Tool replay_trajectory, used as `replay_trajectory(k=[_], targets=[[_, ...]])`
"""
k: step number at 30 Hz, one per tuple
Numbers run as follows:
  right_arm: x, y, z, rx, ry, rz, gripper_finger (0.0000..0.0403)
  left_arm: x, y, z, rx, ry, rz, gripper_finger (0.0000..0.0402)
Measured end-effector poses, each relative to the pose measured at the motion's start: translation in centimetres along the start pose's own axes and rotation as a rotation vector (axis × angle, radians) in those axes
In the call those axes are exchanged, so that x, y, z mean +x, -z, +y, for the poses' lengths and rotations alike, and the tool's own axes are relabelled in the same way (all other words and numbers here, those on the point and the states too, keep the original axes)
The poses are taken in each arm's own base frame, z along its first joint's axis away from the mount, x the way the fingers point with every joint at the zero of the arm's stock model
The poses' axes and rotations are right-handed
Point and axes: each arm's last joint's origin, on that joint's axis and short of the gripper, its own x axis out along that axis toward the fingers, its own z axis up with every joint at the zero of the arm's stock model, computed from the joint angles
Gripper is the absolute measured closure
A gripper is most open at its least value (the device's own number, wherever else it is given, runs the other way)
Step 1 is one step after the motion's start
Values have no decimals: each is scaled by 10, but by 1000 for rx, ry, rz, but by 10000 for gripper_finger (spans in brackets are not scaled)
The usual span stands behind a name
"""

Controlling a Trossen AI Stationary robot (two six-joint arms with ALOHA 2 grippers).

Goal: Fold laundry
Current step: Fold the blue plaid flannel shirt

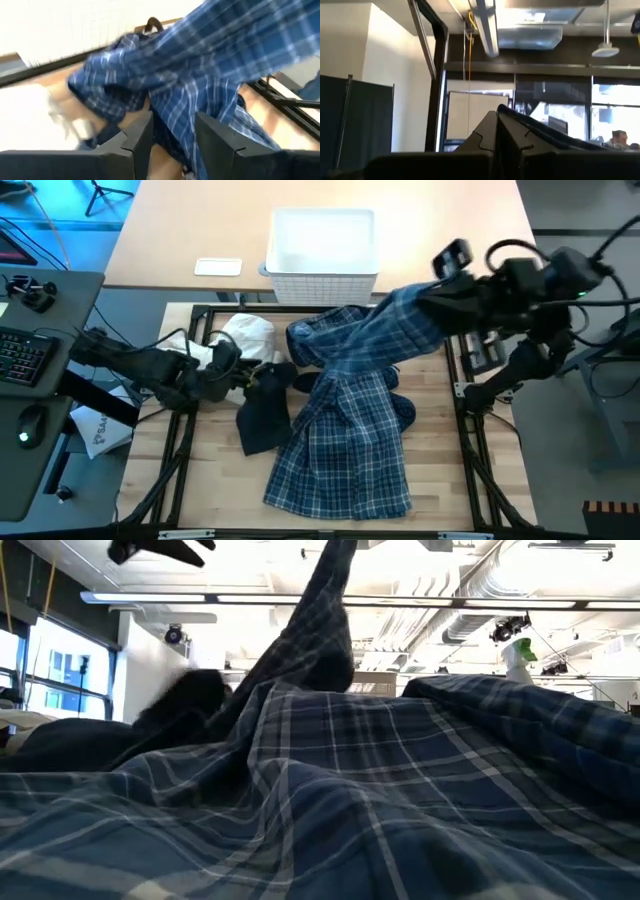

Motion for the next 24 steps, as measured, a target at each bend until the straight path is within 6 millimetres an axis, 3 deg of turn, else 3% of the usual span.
replay_trajectory(k=[7,12,17,21,24], targets=[[46,60,-8,139,-2,160,403,17,-1,17,37,-139,88,240],[71,102,-10,313,-237,265,403,24,0,35,-106,-247,192,230],[67,98,-2,360,-388,286,403,37,-10,36,-206,-230,172,228],[60,99,13,379,-437,375,403,72,-16,38,-170,-212,249,228],[56,106,28,396,-457,469,403,107,-22,50,-140,-220,316,228]])
